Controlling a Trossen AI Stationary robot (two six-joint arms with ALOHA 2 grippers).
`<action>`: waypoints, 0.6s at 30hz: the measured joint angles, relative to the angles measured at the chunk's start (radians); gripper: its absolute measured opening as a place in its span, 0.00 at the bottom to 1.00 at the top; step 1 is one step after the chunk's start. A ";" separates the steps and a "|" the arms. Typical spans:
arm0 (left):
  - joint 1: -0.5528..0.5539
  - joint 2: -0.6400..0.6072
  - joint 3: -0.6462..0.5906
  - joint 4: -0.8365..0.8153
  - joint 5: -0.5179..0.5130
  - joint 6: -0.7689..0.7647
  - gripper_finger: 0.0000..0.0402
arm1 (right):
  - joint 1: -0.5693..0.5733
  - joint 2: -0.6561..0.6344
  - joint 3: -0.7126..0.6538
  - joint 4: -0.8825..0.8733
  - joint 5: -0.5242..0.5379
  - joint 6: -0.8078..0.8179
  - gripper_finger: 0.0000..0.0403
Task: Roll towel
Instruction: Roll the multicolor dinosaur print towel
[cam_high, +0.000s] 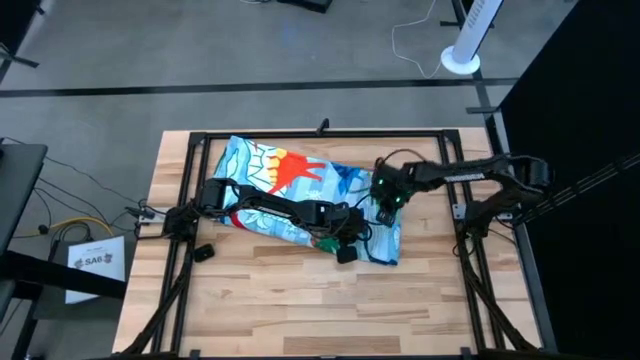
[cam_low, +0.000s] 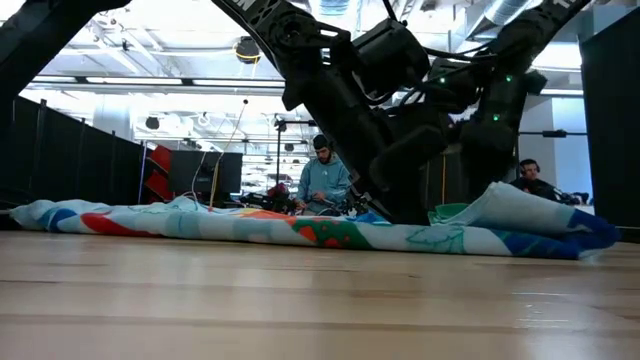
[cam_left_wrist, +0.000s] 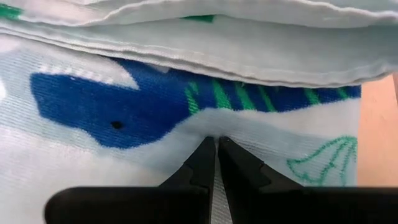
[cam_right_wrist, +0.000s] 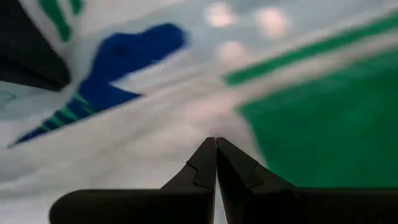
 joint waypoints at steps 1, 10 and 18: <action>0.000 0.000 0.000 0.001 -0.001 0.001 0.03 | 0.020 0.016 -0.001 0.032 0.000 0.015 0.00; 0.000 0.000 0.000 0.001 -0.002 -0.013 0.03 | 0.078 0.029 0.062 0.035 0.002 0.040 0.00; 0.000 0.000 0.000 0.006 -0.002 -0.025 0.03 | 0.066 -0.048 0.029 -0.125 0.127 0.066 0.00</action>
